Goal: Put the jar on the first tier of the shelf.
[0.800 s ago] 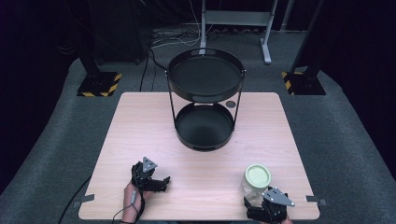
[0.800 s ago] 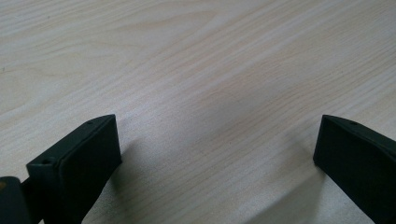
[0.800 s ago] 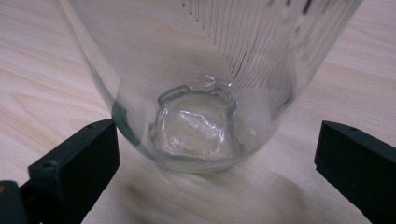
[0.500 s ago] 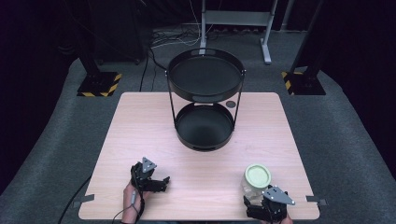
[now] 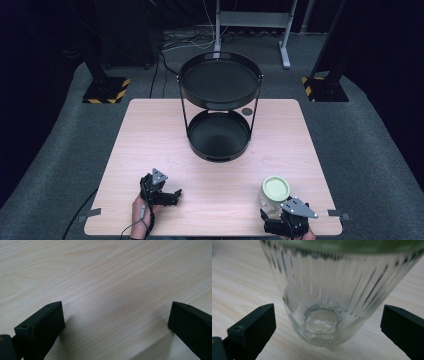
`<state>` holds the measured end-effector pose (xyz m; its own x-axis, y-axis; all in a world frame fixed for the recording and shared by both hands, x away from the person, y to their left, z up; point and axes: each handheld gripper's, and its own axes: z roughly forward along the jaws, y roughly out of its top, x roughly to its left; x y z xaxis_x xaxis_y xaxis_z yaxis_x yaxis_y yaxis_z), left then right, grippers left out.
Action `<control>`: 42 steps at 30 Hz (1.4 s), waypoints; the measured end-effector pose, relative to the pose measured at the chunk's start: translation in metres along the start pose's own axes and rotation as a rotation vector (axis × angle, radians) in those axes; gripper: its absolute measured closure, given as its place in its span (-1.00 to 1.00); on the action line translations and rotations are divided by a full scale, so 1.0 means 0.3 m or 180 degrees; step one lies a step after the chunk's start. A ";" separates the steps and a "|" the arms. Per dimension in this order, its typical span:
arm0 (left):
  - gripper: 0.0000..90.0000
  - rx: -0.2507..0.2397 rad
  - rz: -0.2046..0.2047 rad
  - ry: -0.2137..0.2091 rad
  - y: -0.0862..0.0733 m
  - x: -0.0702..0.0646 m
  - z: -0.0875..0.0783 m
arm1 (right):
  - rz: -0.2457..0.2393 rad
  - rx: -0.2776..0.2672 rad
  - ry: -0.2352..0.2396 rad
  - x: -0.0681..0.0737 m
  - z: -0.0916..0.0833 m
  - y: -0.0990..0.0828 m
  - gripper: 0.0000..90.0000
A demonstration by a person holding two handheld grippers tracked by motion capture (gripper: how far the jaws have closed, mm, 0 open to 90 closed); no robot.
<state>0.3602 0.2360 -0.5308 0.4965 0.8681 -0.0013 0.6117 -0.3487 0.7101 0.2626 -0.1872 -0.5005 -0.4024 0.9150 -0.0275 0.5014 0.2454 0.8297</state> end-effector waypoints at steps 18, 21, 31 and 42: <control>-0.99 0.0001 0.0001 0.0000 0.000 0.000 0.000 | -0.0051 -0.0111 -0.0037 -0.005 -0.027 0.052 -1.00; -0.99 -0.0001 0.0001 -0.0002 0.000 0.000 0.000 | -0.0060 -0.0124 -0.0067 -0.006 -0.029 0.060 -1.00; -0.99 0.0001 0.0003 -0.0002 0.000 0.000 0.000 | -0.0120 -0.0146 -0.0088 -0.006 -0.025 0.093 -1.00; -0.99 0.0002 0.0004 -0.0001 0.000 0.000 0.000 | -0.0145 -0.0148 0.0001 -0.006 -0.002 0.134 -1.00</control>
<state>0.3602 0.2361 -0.5308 0.4975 0.8674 -0.0007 0.6114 -0.3501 0.7096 0.2830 -0.1792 -0.4667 -0.4244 0.9031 -0.0657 0.4463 0.2717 0.8526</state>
